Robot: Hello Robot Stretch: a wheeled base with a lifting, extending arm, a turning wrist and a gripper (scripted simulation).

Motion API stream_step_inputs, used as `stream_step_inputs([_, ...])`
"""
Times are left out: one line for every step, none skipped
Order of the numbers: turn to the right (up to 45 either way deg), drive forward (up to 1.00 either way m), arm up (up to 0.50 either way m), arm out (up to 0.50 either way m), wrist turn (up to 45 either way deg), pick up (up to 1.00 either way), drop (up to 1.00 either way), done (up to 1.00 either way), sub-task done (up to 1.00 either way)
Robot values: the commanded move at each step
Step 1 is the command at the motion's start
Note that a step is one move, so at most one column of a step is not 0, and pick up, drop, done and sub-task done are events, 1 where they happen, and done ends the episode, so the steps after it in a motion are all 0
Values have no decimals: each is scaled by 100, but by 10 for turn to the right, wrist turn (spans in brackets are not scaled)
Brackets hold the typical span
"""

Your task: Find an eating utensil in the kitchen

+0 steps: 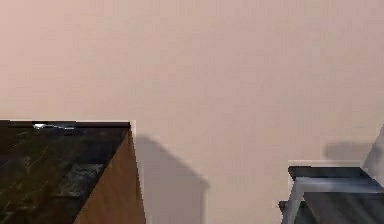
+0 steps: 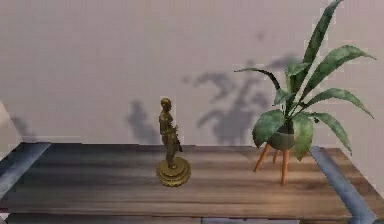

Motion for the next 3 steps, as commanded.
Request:
stream_step_inputs([0, 35, 0, 0, 0, 0, 0, 0, 0])
stream_step_inputs([-450, 0, 0, 0, 0, 0, 0, 0, 0])
stream_step_inputs([-30, 0, 0, 0, 0, 0, 0, 0, 0])
